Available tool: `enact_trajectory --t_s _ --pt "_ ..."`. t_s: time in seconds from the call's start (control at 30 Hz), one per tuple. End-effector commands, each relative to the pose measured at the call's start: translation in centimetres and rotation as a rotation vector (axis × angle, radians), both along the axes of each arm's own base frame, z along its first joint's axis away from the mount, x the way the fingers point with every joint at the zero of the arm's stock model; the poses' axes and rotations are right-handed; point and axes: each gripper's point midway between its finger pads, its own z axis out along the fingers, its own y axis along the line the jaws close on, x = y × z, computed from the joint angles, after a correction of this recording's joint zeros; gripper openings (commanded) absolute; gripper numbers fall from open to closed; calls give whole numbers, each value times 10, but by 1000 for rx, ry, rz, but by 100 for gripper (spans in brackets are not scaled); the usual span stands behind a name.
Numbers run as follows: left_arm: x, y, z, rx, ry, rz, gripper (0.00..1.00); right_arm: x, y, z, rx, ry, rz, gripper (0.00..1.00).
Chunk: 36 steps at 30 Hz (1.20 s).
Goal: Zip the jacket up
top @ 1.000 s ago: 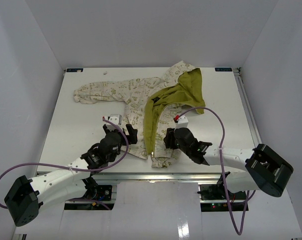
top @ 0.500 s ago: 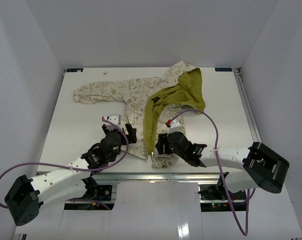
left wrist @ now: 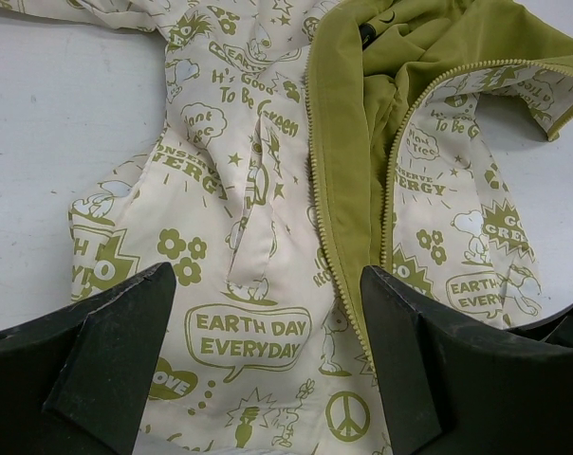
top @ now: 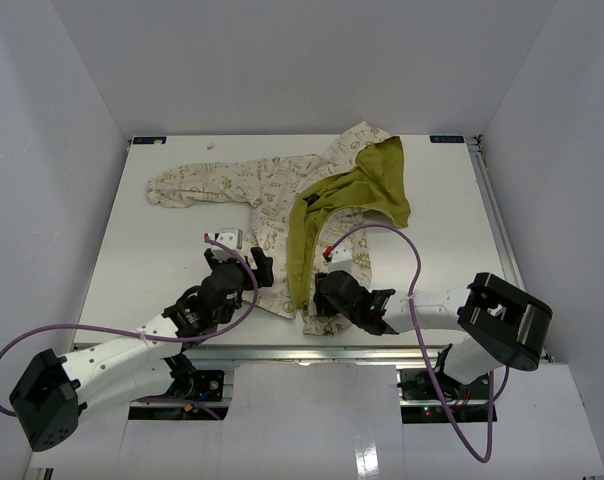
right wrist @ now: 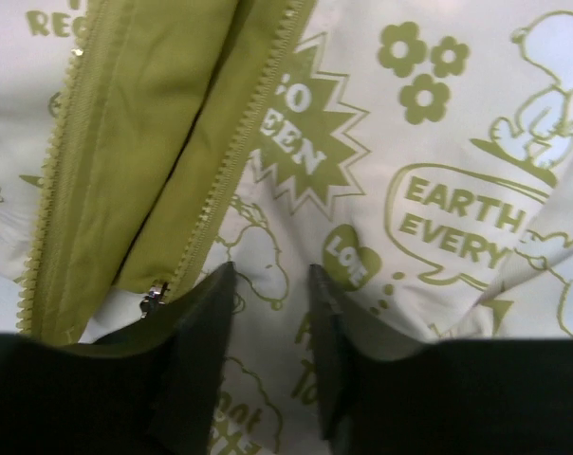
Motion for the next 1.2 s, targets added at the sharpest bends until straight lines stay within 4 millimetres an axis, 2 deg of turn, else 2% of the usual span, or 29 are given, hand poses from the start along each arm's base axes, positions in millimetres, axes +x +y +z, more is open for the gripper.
enact_trajectory --t_s 0.0,0.1,0.2,0.3,0.47,0.5,0.57,0.83,0.93,1.07,1.17 --pt "1 -1 7 -11 -14 -1 89 1 -8 2 6 -30 -25 35" --pt "1 -3 5 -3 -7 -6 89 3 -1 13 31 -46 1 27" --pt "2 -4 2 10 5 -7 89 5 8 20 24 -53 29 11" --pt "2 -5 1 6 8 -10 90 8 11 26 29 -66 27 8" --pt "1 -9 1 0 6 -29 90 14 7 46 52 -112 3 9" --pt "1 -8 0 0 7 -27 90 14 6 47 51 -115 1 14" --pt "2 -8 2 0 6 -20 90 11 7 45 46 -101 13 30" --pt "0 -5 5 -13 -5 -16 90 9 9 30 -25 -68 23 42" --pt "0 -6 6 -15 -4 -19 90 19 11 29 -54 -80 -17 48" --pt "0 -5 6 -16 -2 -17 90 33 15 21 -119 -84 -60 43" --pt "0 -5 7 -20 -5 -16 90 31 19 8 -145 -53 -56 34"
